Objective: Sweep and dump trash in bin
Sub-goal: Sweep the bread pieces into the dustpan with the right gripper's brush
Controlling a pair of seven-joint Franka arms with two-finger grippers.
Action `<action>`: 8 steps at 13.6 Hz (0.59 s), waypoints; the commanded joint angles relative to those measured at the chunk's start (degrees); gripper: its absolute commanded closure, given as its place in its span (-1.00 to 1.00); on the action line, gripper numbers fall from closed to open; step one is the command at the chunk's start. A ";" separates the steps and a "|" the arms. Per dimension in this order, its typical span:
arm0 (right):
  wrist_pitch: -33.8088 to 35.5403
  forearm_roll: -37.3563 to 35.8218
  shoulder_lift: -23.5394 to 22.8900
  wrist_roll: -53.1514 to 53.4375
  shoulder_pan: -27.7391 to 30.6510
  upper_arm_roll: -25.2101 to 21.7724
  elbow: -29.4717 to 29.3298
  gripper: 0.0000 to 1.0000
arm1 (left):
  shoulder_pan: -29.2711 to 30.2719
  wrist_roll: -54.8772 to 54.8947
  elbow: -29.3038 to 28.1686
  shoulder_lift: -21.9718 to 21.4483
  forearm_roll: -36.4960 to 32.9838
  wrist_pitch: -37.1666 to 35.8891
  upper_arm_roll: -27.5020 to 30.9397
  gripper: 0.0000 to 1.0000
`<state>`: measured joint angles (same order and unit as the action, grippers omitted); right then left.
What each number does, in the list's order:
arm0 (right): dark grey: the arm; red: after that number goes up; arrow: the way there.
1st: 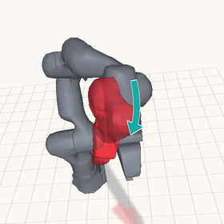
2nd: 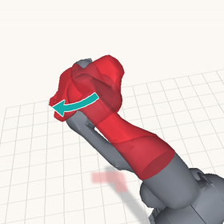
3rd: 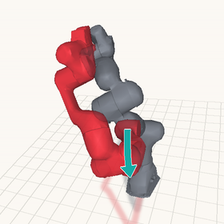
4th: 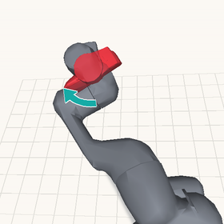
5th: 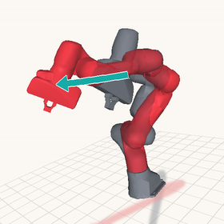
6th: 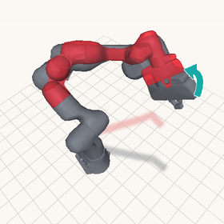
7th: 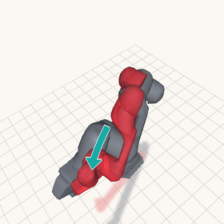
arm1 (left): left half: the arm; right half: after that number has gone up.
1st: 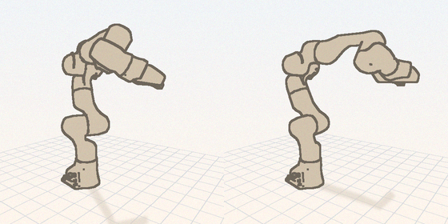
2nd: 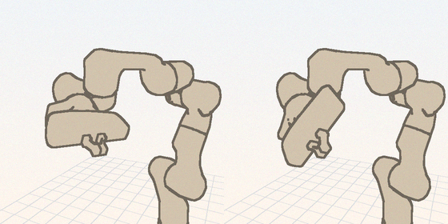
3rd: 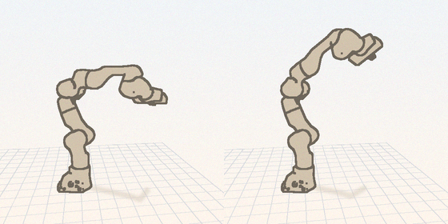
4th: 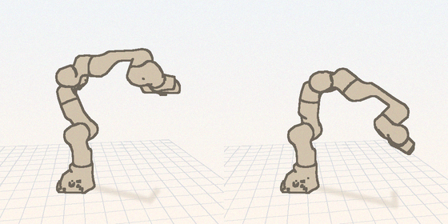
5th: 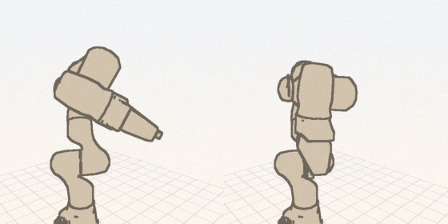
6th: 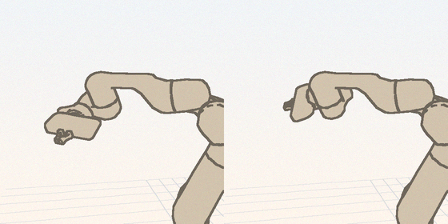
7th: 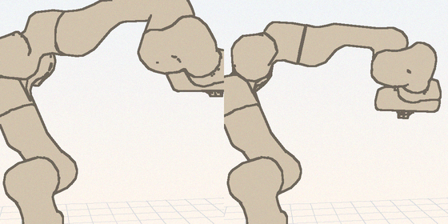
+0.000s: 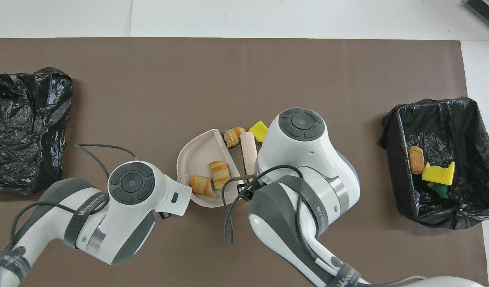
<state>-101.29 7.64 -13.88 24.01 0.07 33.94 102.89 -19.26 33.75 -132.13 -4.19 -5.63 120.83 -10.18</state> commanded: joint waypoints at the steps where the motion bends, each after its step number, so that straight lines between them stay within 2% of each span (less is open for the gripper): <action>1: -0.92 -9.19 -0.71 -1.77 1.16 0.51 -0.67 1.00 | -0.87 -1.67 0.03 -0.03 0.35 0.81 0.51 1.00; 3: -2.85 -17.00 -1.93 -4.66 2.39 0.42 -0.49 1.00 | -0.78 -1.85 -0.06 -0.03 0.35 0.81 0.51 1.00; 6: -4.62 -28.88 -6.76 -7.13 3.80 0.69 -0.84 1.00 | -0.78 -2.55 0.03 0.06 0.35 0.90 0.51 1.00; 8: -5.32 -29.88 -10.01 -8.37 3.10 0.69 -3.64 1.00 | -0.87 -2.64 -0.06 -0.03 0.35 0.90 0.51 1.00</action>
<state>-106.08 -19.97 -20.29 17.71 3.31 33.78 102.57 -19.26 32.67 -132.13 -4.19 -5.62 120.83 -10.21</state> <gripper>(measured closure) 0.744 0.687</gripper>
